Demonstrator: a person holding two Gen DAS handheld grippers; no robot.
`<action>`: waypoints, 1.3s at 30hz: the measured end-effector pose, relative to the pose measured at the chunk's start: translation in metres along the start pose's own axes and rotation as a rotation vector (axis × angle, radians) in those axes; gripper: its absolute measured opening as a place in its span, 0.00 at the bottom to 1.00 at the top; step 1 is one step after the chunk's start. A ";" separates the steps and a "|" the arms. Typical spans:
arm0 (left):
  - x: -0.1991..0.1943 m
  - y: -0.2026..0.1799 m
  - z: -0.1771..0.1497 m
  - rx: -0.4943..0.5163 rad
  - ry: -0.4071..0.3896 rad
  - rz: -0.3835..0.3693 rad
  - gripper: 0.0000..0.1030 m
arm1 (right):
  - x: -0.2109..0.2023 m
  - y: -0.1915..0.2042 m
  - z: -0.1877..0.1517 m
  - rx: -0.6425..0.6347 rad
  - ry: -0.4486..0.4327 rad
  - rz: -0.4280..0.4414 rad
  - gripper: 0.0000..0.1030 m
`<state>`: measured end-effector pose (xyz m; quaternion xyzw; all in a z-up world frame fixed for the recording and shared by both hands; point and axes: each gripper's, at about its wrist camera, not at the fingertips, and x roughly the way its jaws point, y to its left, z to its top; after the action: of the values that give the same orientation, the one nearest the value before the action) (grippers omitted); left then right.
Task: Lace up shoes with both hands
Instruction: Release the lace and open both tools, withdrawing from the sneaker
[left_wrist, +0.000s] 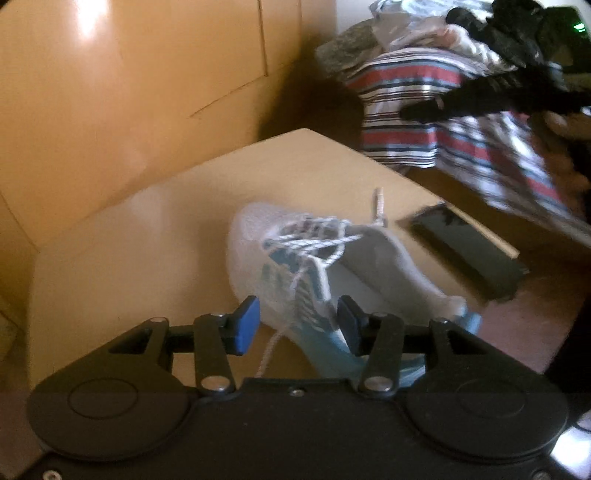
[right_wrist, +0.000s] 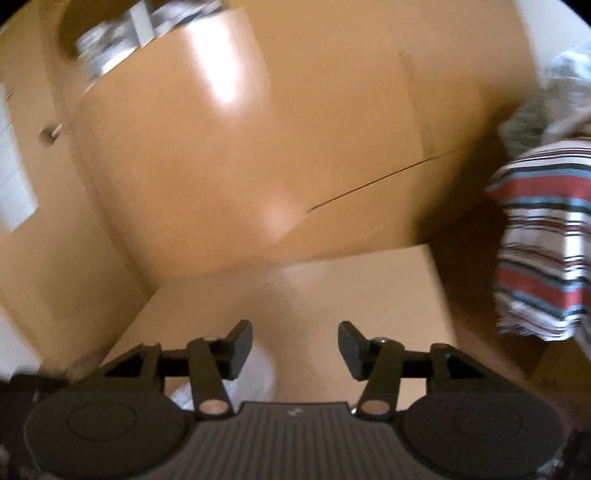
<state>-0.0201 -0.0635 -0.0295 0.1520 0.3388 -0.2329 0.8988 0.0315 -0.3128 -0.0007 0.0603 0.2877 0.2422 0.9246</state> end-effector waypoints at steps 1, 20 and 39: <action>-0.002 -0.002 0.000 0.010 -0.010 0.003 0.46 | 0.003 0.014 -0.004 -0.052 0.024 0.019 0.51; -0.022 -0.003 0.004 -0.137 -0.095 0.168 0.77 | -0.004 0.088 -0.032 -0.130 0.104 -0.067 0.95; -0.030 -0.022 0.000 -0.382 -0.120 0.349 0.86 | -0.023 0.092 -0.043 -0.068 0.055 -0.185 0.99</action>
<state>-0.0513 -0.0728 -0.0119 0.0217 0.2913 -0.0149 0.9563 -0.0467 -0.2441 -0.0014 -0.0044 0.3088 0.1669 0.9364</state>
